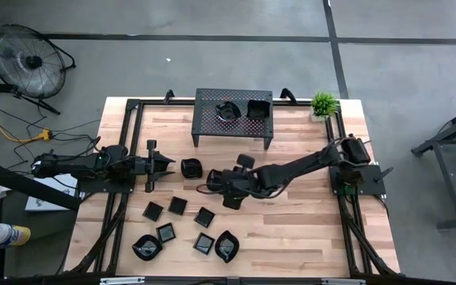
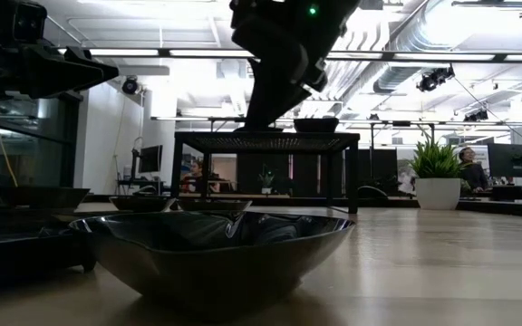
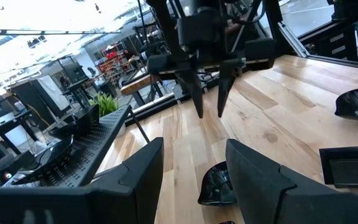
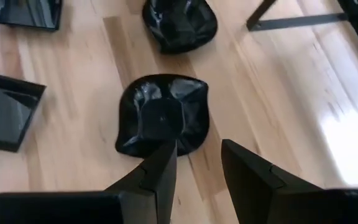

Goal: Pick & Place Mini shaped plates
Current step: Stack the black leaf shaped plate on top of the black leaf shaped plate on the shelf

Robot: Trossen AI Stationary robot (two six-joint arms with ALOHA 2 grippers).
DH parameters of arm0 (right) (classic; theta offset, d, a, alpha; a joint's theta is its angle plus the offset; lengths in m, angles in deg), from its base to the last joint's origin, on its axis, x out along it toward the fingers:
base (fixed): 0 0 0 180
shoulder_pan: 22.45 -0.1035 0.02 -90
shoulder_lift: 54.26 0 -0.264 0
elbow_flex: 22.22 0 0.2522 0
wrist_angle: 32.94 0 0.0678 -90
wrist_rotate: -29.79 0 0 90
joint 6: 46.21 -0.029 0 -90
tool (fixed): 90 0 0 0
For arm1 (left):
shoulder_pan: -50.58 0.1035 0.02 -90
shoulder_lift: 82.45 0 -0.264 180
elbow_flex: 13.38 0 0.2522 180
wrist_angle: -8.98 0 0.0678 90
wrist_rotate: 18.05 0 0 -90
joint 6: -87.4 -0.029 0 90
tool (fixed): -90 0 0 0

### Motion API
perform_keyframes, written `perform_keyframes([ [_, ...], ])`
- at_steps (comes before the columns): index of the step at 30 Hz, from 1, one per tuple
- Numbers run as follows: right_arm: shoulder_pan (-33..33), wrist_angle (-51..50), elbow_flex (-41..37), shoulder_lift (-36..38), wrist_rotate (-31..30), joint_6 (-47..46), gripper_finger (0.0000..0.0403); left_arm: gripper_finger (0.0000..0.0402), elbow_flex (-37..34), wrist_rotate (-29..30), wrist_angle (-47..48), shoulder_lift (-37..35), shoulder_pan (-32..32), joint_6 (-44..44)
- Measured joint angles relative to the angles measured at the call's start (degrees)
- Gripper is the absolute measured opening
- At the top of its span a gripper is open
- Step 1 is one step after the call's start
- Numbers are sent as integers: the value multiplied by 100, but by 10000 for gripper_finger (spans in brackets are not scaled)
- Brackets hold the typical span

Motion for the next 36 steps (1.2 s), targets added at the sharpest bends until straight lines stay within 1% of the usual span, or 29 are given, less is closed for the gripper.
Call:
perform_keyframes([
  [2,-25,-5,0,-2,199,124,122,170,0,0,0,-2,1,0],
  [4,-39,-3,0,-2,597,199,122,170,0,0,0,-2,1,-1],
  [6,-51,-3,0,-2,1063,14,122,170,0,1,0,-2,0,-1],
  [10,-51,-93,0,-2,1952,-1240,122,170,0,0,0,-1,0,1],
  [13,-62,-121,0,-2,2525,-2016,122,170,0,0,0,0,1,1],
  [16,-154,-236,0,-2,2762,-2582,122,170,0,0,0,-2,-1,0],
  [22,-430,-803,0,-140,3326,-3359,122,170,0,0,0,-1,0,1],
  [24,-484,-613,0,-355,3631,-3383,122,170,0,0,0,0,1,0],
  [27,-526,22,-2,-621,4208,-3395,122,170,0,0,0,0,-1,1],
  [29,-526,252,3,-735,4468,-3504,122,170,0,0,0,0,1,0],
  [31,-528,237,2,-772,4572,-3552,122,170,0,0,0,0,0,0],
  [36,-519,302,4,-767,4562,-3544,122,170,0,0,0,0,1,1],
])
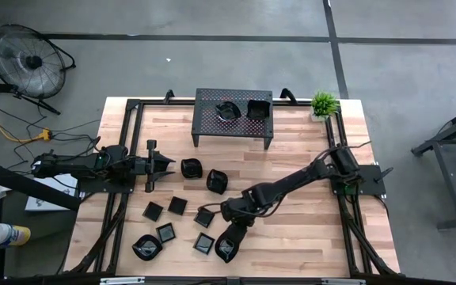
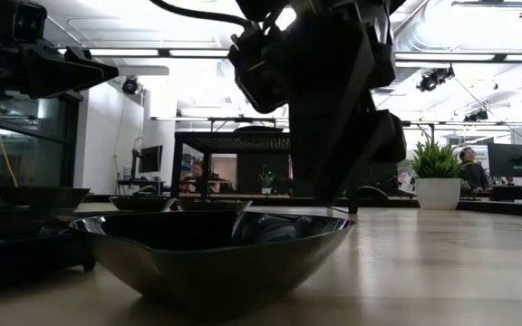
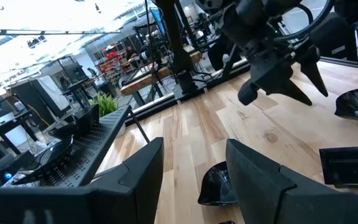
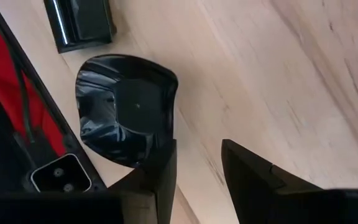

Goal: Pick & Place Mini shaped plates
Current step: Stack the black leaf shaped plate on top of the black leaf shaped plate on the shelf

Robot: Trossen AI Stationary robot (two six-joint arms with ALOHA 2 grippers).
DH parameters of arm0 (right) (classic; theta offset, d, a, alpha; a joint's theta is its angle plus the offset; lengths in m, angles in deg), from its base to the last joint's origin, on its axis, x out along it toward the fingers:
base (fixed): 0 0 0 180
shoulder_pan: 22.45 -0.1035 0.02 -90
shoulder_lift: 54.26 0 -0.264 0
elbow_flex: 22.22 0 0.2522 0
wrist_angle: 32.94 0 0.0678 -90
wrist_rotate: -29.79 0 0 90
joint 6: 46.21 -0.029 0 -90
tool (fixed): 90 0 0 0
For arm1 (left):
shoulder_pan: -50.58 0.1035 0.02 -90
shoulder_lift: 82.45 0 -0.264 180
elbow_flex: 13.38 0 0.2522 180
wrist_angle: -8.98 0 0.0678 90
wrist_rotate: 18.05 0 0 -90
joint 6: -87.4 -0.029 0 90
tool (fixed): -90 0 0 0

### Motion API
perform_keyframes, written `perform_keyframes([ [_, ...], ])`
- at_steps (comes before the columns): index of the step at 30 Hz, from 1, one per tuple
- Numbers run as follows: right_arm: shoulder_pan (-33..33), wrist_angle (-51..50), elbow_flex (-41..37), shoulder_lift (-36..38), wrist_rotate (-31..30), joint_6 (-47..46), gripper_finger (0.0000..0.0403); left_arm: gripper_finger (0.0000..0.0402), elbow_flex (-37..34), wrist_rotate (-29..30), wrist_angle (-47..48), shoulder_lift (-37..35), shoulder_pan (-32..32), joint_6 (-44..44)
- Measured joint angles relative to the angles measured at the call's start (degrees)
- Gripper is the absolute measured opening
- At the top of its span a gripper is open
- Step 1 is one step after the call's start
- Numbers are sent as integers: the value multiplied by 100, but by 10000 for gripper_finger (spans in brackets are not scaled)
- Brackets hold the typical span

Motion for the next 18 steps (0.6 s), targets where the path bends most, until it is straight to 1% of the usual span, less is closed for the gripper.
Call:
perform_keyframes([
  [4,-2,44,81,-106,70,88,122,170,0,0,0,0,-1,-2],
  [14,0,-337,765,-592,-46,597,122,170,0,0,0,0,-2,-2],
  [18,-2,-446,945,-702,-23,618,122,170,0,0,0,0,0,0],
])
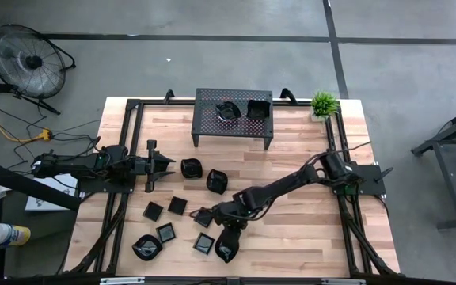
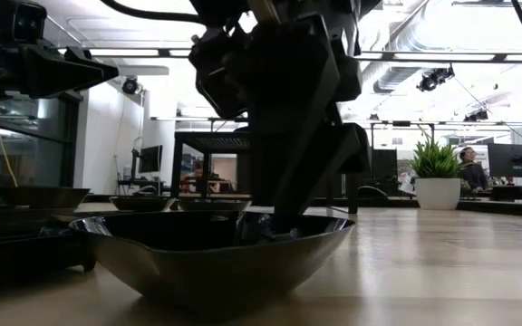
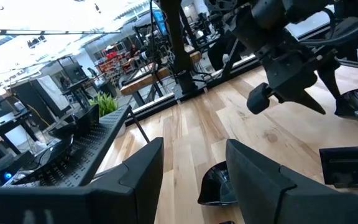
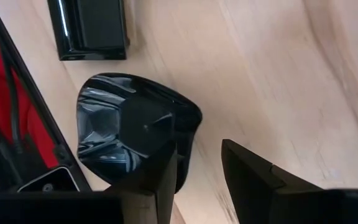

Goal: Pick & Place Mini shaped plates
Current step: Stack the black leaf shaped plate on top of the black leaf shaped plate on the shelf

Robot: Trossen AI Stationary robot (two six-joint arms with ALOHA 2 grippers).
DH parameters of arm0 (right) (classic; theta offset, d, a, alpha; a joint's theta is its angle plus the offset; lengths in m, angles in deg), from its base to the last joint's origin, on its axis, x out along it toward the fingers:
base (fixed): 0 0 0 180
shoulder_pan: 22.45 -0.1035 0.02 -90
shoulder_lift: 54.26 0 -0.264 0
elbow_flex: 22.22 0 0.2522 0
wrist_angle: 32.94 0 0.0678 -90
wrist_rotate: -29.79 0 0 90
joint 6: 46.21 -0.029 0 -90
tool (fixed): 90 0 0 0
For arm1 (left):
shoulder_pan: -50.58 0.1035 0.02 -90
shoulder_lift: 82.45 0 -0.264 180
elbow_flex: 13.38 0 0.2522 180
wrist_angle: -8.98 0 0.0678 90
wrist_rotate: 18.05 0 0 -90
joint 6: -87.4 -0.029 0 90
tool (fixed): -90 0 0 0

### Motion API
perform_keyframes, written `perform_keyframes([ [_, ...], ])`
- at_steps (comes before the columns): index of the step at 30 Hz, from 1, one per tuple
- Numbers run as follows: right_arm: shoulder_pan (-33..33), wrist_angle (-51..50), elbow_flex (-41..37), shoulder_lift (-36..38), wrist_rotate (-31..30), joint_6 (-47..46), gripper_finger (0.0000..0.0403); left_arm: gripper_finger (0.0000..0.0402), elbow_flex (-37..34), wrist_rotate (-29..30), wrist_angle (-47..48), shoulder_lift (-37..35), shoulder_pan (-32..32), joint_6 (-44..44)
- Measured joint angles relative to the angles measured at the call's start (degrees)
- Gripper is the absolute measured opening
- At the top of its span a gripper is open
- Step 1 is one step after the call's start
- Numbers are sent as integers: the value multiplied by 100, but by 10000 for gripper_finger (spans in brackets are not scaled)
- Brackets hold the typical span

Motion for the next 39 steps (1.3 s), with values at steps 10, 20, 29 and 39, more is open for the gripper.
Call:
perform_keyframes([
  [10,0,-128,82,-43,28,29,122,170,0,0,0,0,0,-1],
  [20,11,59,80,-190,277,149,120,170,0,0,0,0,-2,-2],
  [29,39,51,80,-192,279,312,48,170,0,0,0,0,-1,-2],
  [39,46,48,80,-192,270,516,6,170,0,0,0,0,-2,0],
])
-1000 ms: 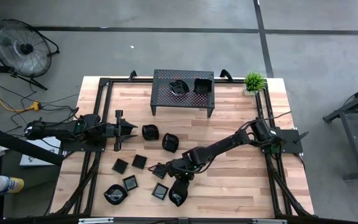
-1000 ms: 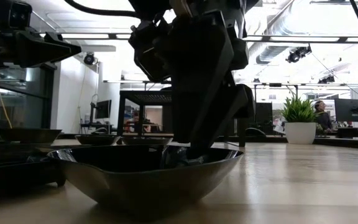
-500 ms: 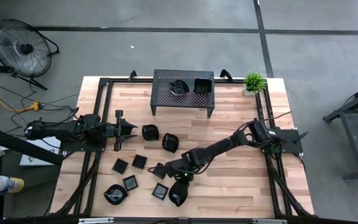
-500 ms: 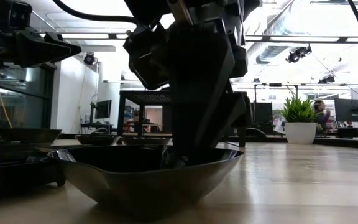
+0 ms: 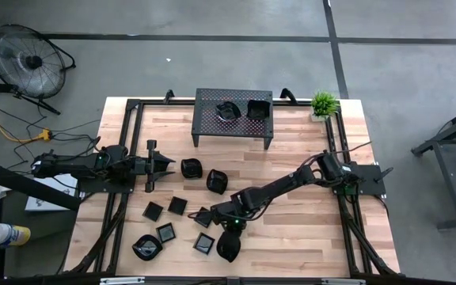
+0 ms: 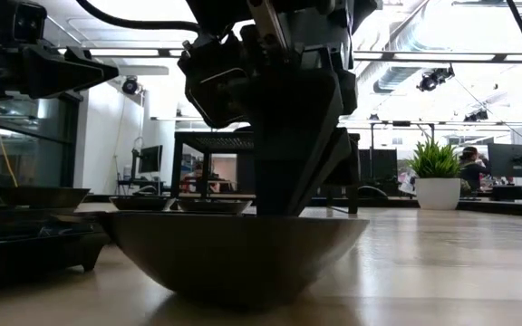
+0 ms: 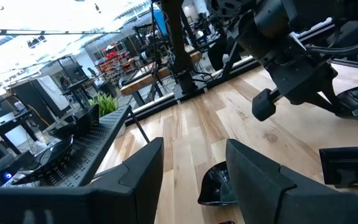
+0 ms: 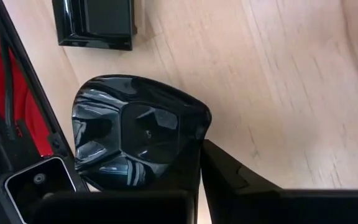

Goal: Pick & Place Mini shaped plates
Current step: Stack the black leaf shaped plate on top of the black leaf shaped plate on the shelf

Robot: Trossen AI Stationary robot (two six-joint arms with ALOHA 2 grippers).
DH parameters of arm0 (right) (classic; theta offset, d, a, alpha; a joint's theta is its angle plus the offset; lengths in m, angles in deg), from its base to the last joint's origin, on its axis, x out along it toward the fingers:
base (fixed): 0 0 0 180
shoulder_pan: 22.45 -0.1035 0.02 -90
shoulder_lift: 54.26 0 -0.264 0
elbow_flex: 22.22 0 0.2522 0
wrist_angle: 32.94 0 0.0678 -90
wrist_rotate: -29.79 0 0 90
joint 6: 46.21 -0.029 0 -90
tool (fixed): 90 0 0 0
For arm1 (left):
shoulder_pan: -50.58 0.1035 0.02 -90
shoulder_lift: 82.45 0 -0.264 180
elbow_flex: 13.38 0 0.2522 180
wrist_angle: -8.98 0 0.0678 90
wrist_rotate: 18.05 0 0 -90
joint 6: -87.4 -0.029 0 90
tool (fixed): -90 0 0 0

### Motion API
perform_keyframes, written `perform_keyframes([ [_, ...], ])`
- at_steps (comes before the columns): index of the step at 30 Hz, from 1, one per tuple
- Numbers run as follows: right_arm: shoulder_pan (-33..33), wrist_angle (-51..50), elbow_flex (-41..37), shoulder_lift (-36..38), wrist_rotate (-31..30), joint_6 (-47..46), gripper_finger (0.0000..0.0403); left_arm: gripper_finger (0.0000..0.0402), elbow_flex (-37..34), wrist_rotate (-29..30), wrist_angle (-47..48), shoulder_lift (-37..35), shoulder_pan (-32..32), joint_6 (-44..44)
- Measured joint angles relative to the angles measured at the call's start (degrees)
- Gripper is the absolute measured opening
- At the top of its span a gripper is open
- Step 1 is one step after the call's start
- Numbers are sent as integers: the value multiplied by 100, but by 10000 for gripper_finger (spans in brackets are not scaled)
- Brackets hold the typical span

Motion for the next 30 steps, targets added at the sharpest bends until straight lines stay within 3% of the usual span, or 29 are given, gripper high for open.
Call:
perform_keyframes([
  [5,26,-103,0,65,-94,251,3,170,0,0,0,0,2,-2],
  [8,48,-535,117,198,-496,495,2,170,0,1,0,0,0,-1],
  [15,148,-1779,887,288,-1380,1206,1,170,0,2,0,-2,2,-1],
  [25,545,-2947,1858,293,-1415,2484,1,170,0,0,0,-2,0,-1],
  [30,852,-3560,2474,293,-2041,3038,0,170,0,0,0,-2,0,0],
])
